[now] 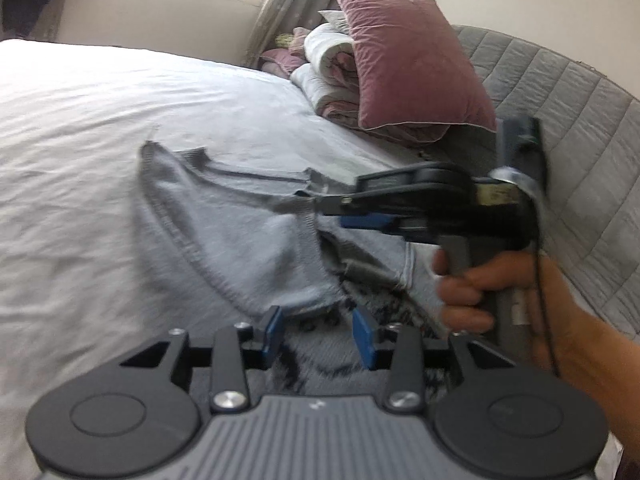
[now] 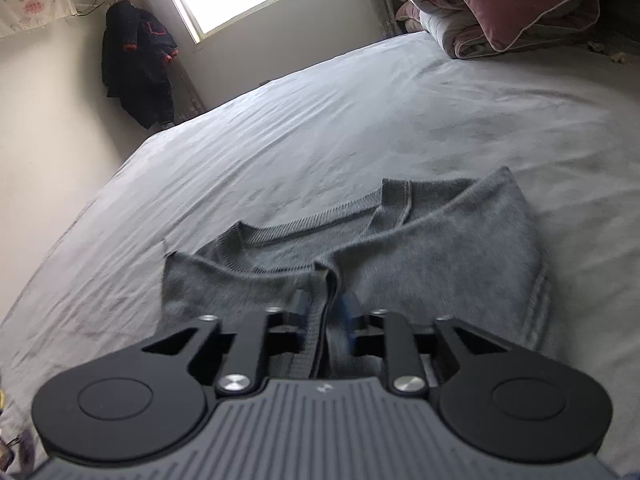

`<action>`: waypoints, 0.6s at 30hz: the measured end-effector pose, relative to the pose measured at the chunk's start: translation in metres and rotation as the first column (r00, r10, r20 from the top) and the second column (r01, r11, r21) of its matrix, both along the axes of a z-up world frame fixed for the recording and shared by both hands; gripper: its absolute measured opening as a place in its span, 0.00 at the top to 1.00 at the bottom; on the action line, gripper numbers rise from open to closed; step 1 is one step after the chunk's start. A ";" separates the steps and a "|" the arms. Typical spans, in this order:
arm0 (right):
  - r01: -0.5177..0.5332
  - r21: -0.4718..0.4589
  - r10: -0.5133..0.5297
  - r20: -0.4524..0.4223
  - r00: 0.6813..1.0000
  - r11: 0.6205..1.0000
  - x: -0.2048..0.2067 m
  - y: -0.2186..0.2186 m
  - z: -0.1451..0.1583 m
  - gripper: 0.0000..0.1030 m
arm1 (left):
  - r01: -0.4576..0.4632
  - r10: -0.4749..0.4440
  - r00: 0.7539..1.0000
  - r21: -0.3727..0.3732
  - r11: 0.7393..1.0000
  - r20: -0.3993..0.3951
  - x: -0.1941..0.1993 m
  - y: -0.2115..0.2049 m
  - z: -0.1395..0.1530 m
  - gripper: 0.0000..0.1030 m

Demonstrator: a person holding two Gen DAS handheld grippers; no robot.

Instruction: Fold clothes

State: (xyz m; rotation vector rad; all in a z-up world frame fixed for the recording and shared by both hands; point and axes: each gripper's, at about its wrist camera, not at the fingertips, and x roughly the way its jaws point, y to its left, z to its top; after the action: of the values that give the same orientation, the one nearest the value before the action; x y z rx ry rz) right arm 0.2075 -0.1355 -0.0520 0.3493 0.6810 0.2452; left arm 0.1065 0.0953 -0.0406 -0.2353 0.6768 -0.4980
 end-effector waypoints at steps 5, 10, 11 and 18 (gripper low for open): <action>-0.044 0.051 0.044 -0.016 0.999 0.998 -0.033 -0.002 0.000 0.69 | -0.006 0.007 1.000 0.060 0.998 -0.013 -0.029 0.007 0.005 0.62; -0.106 0.158 0.119 -0.071 0.990 0.982 -0.070 0.002 -0.006 0.69 | 0.020 -0.016 1.000 0.150 0.988 -0.025 -0.066 0.006 0.003 0.62; -0.124 0.190 0.142 -0.081 0.987 0.974 -0.078 0.003 -0.008 0.69 | 0.020 -0.016 1.000 0.172 0.985 -0.027 -0.073 0.006 0.003 0.62; -0.185 0.390 0.255 -0.136 0.957 0.902 -0.116 0.020 -0.030 0.69 | -0.036 0.036 0.999 0.166 0.986 -0.001 -0.113 0.025 -0.007 0.82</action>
State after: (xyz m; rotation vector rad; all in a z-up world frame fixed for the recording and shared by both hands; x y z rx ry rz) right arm 0.0915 -0.1155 -0.0819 0.6686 0.8590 0.5699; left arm -0.0068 0.1200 -0.0477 -0.0918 0.7129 -0.4043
